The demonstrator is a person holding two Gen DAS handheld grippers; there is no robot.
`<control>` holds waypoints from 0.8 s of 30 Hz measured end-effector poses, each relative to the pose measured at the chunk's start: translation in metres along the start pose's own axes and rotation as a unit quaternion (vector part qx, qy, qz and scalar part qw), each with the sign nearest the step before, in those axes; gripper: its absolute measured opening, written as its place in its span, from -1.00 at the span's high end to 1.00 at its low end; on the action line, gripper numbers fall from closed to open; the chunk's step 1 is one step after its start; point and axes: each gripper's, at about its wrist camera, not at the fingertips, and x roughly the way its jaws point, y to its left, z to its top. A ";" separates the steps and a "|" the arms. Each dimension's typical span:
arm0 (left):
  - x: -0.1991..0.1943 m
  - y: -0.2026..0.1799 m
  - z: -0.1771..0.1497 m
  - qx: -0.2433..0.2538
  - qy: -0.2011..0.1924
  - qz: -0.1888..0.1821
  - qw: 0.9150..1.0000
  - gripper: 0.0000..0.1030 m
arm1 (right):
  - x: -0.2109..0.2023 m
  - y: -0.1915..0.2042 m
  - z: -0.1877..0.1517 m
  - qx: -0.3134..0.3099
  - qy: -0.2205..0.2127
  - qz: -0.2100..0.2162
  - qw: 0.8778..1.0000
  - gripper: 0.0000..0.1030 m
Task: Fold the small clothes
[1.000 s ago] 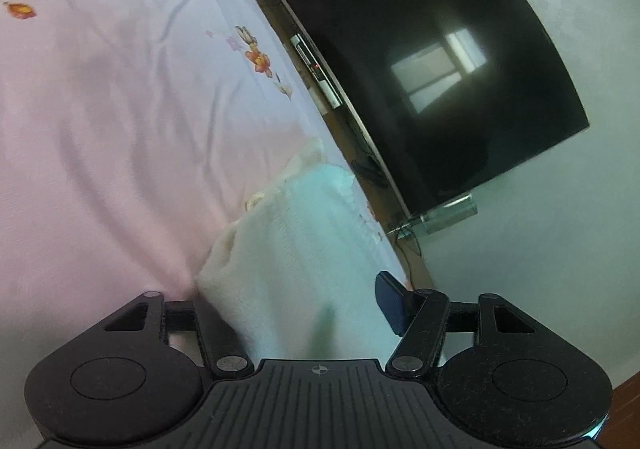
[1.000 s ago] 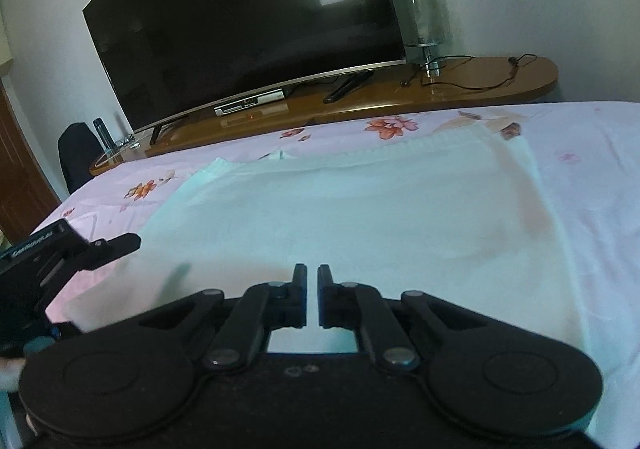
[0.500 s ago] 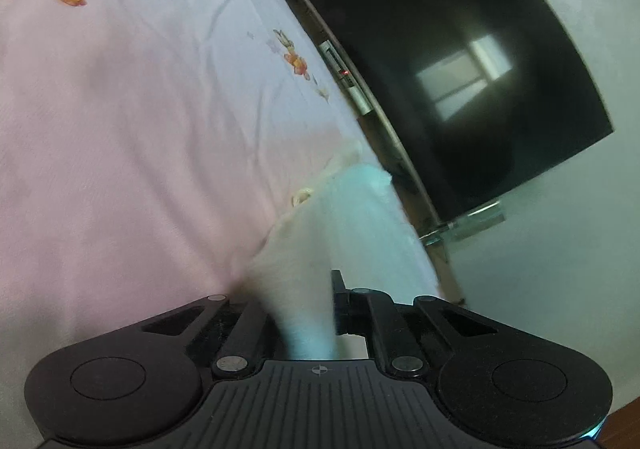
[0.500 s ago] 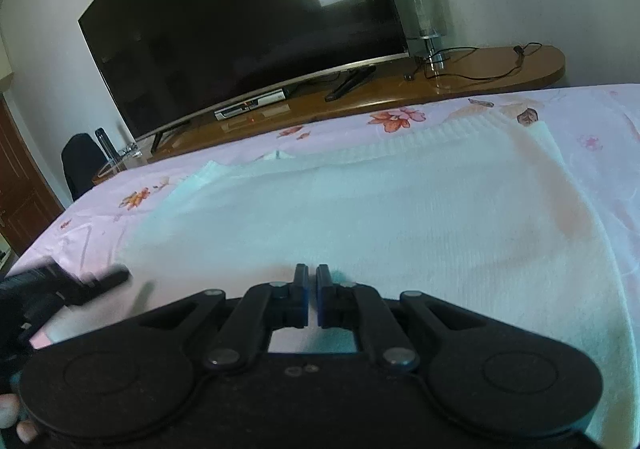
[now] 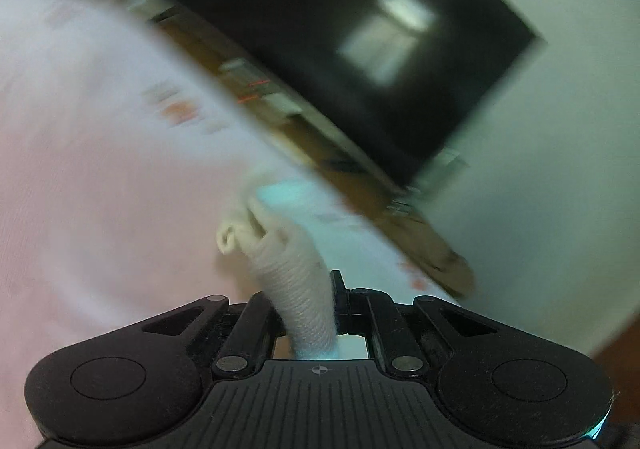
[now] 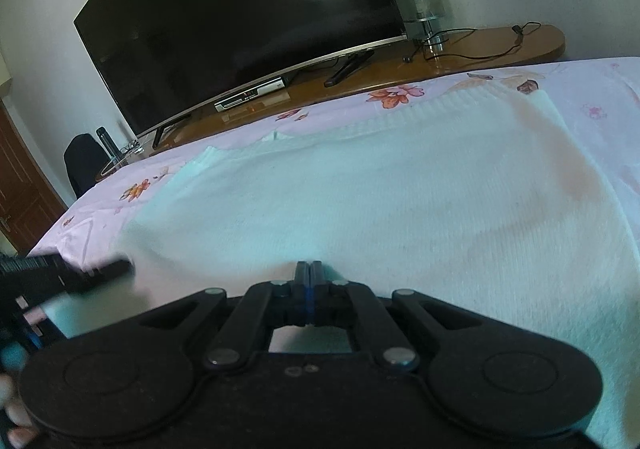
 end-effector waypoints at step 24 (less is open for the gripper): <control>0.039 -0.130 -0.037 0.200 0.127 -0.104 0.966 -0.75 | -0.138 -0.143 0.009 0.180 -0.105 0.002 0.978 0.25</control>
